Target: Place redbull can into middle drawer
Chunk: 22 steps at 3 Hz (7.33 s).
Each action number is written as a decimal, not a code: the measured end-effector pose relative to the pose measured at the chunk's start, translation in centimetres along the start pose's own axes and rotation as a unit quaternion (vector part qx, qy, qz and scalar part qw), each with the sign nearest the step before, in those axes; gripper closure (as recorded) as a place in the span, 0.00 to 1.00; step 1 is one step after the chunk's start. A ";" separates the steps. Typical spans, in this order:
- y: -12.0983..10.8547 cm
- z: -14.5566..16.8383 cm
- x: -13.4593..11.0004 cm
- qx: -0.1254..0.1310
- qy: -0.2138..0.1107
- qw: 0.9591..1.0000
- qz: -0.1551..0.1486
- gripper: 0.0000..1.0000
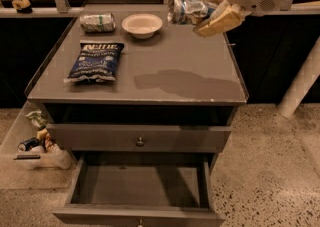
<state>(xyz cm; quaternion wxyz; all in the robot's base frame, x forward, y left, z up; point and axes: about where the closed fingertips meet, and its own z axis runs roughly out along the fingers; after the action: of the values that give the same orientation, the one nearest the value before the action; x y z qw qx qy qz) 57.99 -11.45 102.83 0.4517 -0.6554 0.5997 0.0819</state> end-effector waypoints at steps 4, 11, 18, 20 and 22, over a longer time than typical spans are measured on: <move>16.9 2.2 -2.4 -0.012 -0.049 0.999 -0.010 1.00; 32.1 19.5 9.2 -0.099 0.044 0.987 0.117 1.00; 35.7 30.6 26.0 -0.030 -0.089 0.944 0.317 1.00; 36.1 31.6 26.3 -0.043 -0.060 0.948 0.310 1.00; 37.2 35.0 26.3 -0.078 -0.029 0.950 0.301 1.00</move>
Offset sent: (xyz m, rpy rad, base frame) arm -0.1843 0.0444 -0.1654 0.1165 0.0913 0.0540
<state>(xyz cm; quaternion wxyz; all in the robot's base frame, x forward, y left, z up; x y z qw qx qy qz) 48.19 -1.28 47.11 0.3705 -0.4749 0.7477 0.2796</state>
